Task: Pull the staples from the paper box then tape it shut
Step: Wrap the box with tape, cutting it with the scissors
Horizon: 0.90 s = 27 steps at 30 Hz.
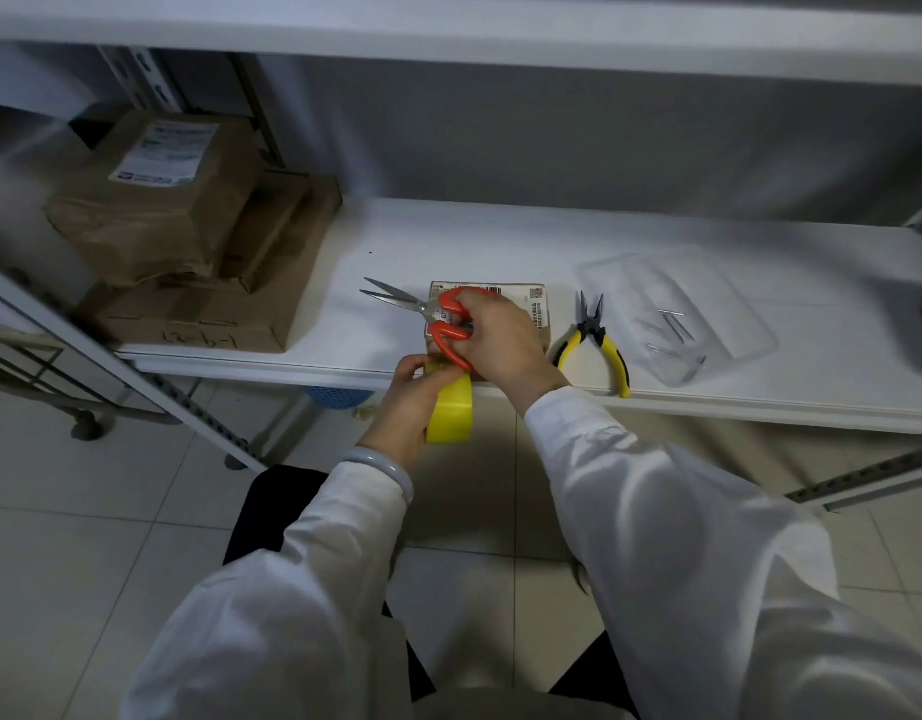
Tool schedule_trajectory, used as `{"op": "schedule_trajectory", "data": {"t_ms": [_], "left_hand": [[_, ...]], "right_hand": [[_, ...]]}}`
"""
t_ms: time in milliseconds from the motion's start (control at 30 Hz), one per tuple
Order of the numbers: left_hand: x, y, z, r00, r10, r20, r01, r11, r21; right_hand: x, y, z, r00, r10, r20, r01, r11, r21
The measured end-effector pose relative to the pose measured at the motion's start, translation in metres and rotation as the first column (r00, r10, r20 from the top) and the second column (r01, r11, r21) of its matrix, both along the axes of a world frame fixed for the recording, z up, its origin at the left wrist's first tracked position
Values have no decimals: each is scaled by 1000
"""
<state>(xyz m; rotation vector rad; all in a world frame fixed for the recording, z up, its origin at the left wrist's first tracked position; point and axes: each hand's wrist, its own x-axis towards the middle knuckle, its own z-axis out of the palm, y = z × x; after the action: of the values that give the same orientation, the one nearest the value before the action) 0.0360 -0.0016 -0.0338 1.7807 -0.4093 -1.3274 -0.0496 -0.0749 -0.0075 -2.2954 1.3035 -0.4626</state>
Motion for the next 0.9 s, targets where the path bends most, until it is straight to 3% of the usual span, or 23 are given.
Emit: {"op": "schedule_trajectory", "data": {"t_ms": [200,400,733,900], "left_hand": [[-9,12,-20,989,-43,143,54,995,-80],[-13,14,-29,971,32,237,7,987,-160],[-11,7,-22,981,158,112,-142,980,-142],[-9,1,-13,983,160,86,-147,979,-141]], "right_hand": [[-2,-4,2,1000,-5,-12,6,999,41],[-6,-4,5,1000,8,-4,-8,997,73],[-2,-4,2,1000,26,1,-26,996,82],[-12,-14,15,957,-40,286,-48,955,294]]}}
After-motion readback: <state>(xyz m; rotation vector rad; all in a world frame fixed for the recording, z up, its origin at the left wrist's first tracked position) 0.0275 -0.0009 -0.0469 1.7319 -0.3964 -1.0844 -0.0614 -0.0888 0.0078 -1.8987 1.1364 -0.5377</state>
